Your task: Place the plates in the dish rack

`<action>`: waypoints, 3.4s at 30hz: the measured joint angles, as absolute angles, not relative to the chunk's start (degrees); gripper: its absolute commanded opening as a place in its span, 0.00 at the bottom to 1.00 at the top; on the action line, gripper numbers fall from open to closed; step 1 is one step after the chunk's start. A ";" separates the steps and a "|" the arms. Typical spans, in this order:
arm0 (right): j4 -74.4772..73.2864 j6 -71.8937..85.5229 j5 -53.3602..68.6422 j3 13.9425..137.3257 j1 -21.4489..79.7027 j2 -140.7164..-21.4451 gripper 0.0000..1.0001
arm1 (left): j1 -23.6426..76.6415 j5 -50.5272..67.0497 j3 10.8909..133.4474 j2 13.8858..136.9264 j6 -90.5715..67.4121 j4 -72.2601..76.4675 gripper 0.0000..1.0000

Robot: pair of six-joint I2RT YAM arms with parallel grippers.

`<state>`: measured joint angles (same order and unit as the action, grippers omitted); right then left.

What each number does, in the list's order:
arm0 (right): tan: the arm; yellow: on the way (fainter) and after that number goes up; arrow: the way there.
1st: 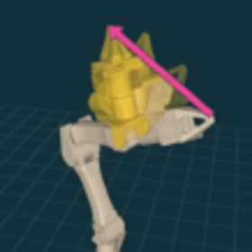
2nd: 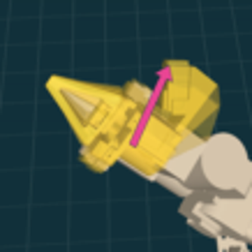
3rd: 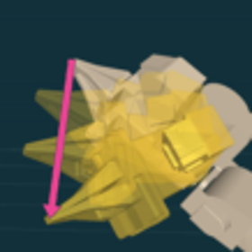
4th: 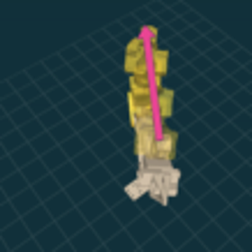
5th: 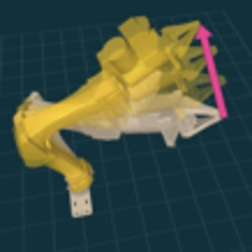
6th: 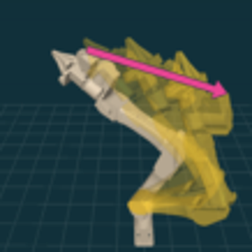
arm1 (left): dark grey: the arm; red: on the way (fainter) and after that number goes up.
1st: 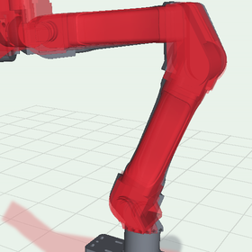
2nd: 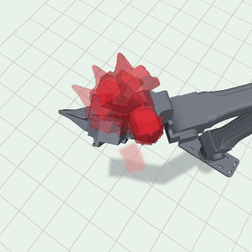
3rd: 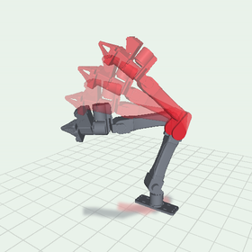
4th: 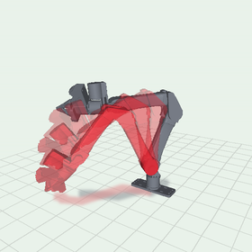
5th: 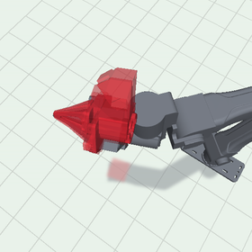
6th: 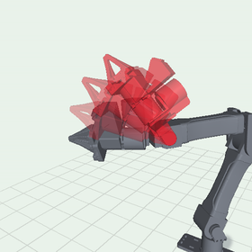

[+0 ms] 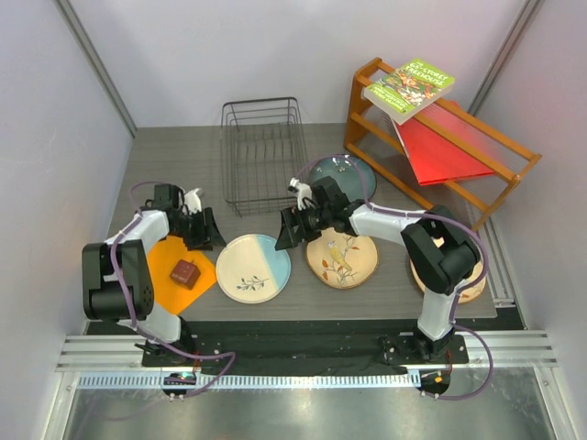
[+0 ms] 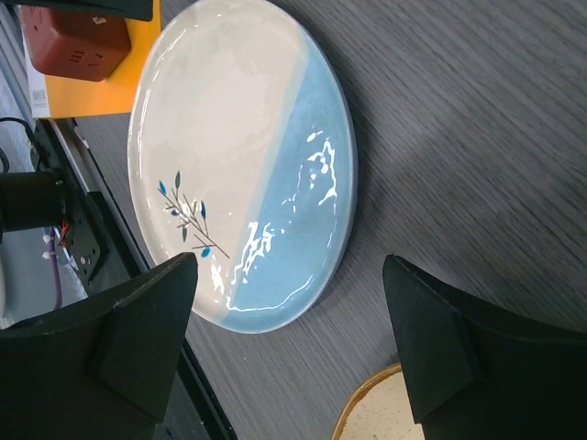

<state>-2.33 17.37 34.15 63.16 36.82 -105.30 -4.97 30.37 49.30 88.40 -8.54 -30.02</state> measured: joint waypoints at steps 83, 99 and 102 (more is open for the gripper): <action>-40.05 -6.17 38.83 93.08 38.50 -110.24 0.01 | -13.30 43.00 66.67 67.48 18.02 -41.17 0.94; -45.39 -3.22 23.29 141.49 30.39 -119.63 0.01 | -13.28 22.46 55.13 58.87 1.85 -26.15 1.00; -41.21 -2.59 14.31 139.31 29.82 -119.81 0.01 | -13.28 21.80 54.92 59.27 -0.36 -24.93 0.99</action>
<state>-41.21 -2.59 14.31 139.31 29.82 -119.81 -13.28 21.80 54.92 59.27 -0.36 -24.93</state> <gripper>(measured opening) 0.219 0.994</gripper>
